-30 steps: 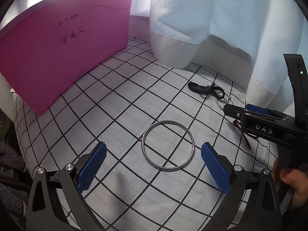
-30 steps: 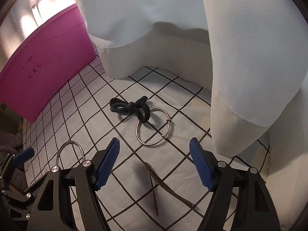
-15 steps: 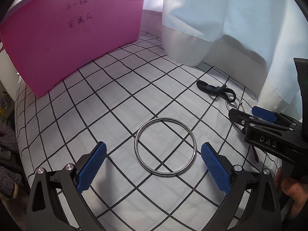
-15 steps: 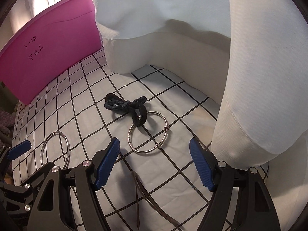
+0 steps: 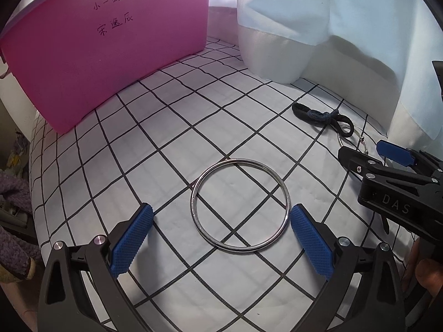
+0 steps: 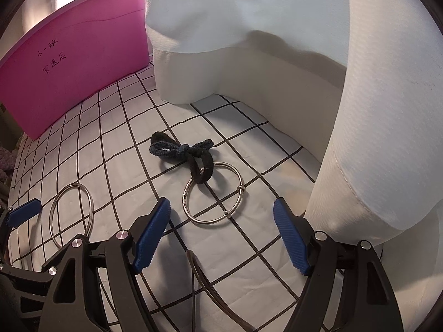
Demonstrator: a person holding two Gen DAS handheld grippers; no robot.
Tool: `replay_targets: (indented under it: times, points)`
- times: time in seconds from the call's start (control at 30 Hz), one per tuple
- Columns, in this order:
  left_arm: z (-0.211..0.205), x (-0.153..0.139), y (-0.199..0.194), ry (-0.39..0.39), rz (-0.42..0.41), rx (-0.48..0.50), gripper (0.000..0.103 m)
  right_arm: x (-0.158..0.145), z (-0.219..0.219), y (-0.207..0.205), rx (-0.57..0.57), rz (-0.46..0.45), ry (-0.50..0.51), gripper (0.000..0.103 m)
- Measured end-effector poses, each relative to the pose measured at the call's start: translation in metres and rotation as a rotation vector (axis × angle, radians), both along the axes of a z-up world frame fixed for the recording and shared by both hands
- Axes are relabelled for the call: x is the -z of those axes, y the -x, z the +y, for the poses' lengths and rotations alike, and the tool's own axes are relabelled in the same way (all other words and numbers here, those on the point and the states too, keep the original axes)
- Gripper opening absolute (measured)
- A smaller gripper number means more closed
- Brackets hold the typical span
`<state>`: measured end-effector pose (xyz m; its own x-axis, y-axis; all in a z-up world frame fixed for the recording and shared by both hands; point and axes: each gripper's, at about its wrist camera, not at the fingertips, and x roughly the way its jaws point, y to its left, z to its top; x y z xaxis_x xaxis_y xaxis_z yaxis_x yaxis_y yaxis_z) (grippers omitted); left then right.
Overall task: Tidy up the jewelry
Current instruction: 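Close the left tool on the large silver ring while the right tool grasps the small ring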
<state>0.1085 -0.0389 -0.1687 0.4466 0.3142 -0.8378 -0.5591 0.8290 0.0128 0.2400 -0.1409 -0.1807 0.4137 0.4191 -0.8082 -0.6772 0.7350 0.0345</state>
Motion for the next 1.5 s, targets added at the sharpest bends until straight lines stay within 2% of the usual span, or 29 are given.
replay_targets:
  times: [0.23, 0.37, 0.4, 0.5, 0.77, 0.97, 1.27, 1.5]
  points:
    - [0.0, -0.001, -0.002, 0.004, -0.004, -0.005, 0.094, 0.0, 0.004, 0.001, -0.019, -0.005, -0.003, 0.07]
    - [0.001, -0.003, 0.002, -0.004, -0.012, -0.024, 0.087, -0.002, 0.006, 0.007, -0.048, -0.018, -0.008, 0.054]
    - [0.001, -0.004, 0.002, -0.008, -0.015, -0.027, 0.084, -0.003, 0.006, 0.008, -0.051, -0.022, -0.01, 0.047]
    - [-0.001, -0.007, 0.005, -0.016, -0.03, -0.032, 0.067, -0.003, 0.005, 0.008, -0.051, -0.02, -0.019, 0.041]
    - [0.002, -0.008, 0.008, 0.007, -0.057, -0.051, 0.065, -0.004, 0.0, 0.008, -0.05, -0.015, -0.035, 0.04]
    - [0.006, -0.014, 0.012, -0.004, -0.082, -0.063, 0.065, -0.009, -0.007, 0.014, -0.045, -0.013, -0.057, 0.04]
    - [0.003, -0.029, 0.018, -0.007, -0.12, -0.044, 0.064, -0.023, -0.022, 0.035, -0.036, -0.013, -0.097, 0.04]
    - [-0.002, -0.038, 0.021, -0.019, -0.119, -0.002, 0.064, -0.033, -0.039, 0.057, -0.016, 0.018, -0.117, 0.039]
